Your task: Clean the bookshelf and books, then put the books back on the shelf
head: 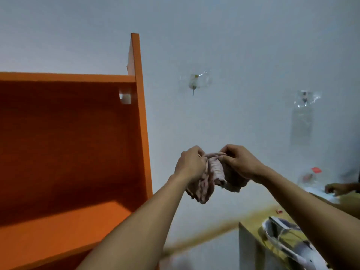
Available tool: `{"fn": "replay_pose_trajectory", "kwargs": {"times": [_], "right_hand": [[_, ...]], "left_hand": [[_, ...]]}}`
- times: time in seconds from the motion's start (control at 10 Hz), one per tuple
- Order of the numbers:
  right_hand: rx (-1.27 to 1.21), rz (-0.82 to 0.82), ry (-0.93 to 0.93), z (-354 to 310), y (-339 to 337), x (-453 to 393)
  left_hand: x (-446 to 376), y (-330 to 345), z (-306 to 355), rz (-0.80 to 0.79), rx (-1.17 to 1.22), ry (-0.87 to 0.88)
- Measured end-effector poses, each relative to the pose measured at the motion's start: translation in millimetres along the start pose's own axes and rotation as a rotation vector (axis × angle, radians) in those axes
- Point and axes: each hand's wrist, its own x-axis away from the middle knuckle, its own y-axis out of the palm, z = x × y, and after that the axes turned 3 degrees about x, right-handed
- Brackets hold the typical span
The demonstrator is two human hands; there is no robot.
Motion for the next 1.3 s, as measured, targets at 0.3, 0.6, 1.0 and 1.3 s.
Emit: {"fn": "replay_pose_trajectory", "kwargs": {"times": [0.3, 0.6, 1.0, 1.3], "right_hand": [[0.009, 0.245, -0.259, -9, -45, -203], [-0.061, 0.365, -0.479, -2, -51, -315], [-0.219, 0.202, -0.349, 16, -40, -330], [-1.019, 0.037, 0.230, 39, 15, -282]], "left_hand": [[-178, -48, 37, 0.357, -0.047, 0.238], [-281, -83, 38, 0.510, -0.379, 0.476], [-300, -59, 32, 0.637, -0.367, 0.436], [-253, -2, -1, 0.751, 0.209, -0.016]]}}
